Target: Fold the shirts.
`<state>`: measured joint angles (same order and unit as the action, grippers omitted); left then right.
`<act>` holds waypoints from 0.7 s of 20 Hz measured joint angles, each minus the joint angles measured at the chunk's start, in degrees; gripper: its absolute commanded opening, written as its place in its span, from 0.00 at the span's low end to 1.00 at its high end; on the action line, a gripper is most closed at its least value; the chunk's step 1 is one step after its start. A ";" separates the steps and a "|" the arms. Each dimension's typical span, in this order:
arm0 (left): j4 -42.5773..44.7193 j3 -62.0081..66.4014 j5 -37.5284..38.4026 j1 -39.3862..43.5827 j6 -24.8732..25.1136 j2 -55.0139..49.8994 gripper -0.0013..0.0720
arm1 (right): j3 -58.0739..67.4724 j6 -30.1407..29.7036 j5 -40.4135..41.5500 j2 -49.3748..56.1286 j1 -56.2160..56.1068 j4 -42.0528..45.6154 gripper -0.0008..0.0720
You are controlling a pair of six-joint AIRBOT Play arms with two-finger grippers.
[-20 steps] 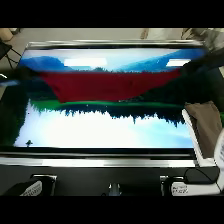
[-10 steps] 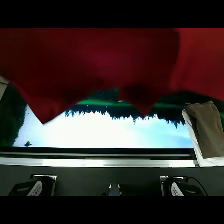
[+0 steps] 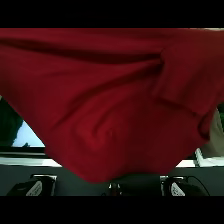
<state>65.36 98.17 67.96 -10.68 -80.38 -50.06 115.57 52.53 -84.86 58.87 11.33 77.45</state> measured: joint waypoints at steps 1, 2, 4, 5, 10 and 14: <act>0.35 -2.23 1.09 0.02 0.00 -2.51 0.05 | -0.66 0.59 -2.36 3.45 -0.04 -0.11 0.04; 0.44 -4.39 1.95 0.15 0.00 -4.92 0.05 | -1.79 1.16 -4.15 7.69 -0.33 -0.07 0.04; 0.52 -8.68 2.43 0.31 0.07 -10.84 0.05 | -3.93 2.10 -5.62 15.93 -1.55 0.24 0.04; 0.90 -10.25 2.51 0.33 0.13 -14.16 0.05 | -4.70 2.54 -5.46 20.22 -2.40 0.44 0.04; 1.05 -13.27 -3.61 1.29 0.42 -31.47 0.05 | -6.43 6.84 5.86 39.15 -6.45 0.98 0.04; 0.63 -11.52 -10.32 2.54 0.44 -41.59 0.05 | -6.69 9.22 17.94 46.27 -7.52 0.83 0.04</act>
<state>66.00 86.65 57.65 -8.14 -79.94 -91.66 108.88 61.76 -66.92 105.14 3.81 78.28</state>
